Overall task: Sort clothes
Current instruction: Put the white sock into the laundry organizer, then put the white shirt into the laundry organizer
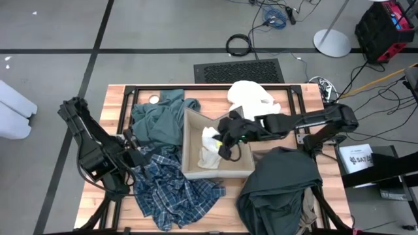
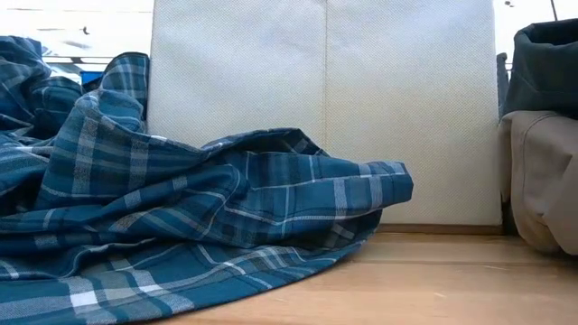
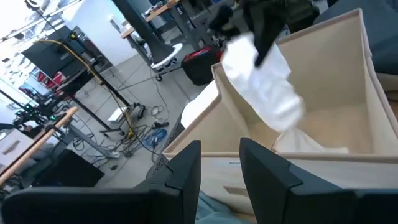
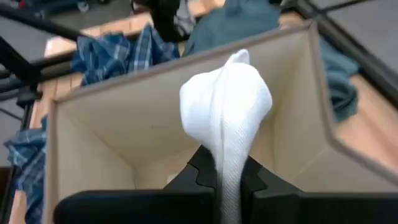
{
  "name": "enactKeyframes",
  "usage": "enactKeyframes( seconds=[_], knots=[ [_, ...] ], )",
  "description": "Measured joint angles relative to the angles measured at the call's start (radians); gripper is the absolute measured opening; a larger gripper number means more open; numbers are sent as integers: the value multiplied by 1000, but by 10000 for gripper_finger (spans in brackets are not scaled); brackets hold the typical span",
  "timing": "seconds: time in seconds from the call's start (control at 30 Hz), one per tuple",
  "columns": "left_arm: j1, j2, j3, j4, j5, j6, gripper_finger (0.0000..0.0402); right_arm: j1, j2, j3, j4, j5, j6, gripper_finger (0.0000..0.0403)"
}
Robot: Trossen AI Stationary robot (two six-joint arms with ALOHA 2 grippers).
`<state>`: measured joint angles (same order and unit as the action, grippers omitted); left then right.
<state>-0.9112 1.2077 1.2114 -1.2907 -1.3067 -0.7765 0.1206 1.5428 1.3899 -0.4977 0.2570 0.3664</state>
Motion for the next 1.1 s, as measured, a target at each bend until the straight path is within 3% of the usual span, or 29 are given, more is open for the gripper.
enactKeyframes(
  seconds=[0.2,0.47,0.67,0.93,1.1],
  knots=[
    [0,-3,0,2,16,1,121,-45,26,0,-3,-8,44,35],
    [0,-3,0,10,23,4,121,-103,26,0,-23,-160,76,111],
    [0,-3,0,32,24,15,121,-136,22,0,-93,-162,97,155],
    [0,-3,1,105,25,104,121,-179,22,4,-129,-241,112,168],
    [0,-2,1,110,25,106,121,-194,21,94,-224,-266,104,169]
  ],
)
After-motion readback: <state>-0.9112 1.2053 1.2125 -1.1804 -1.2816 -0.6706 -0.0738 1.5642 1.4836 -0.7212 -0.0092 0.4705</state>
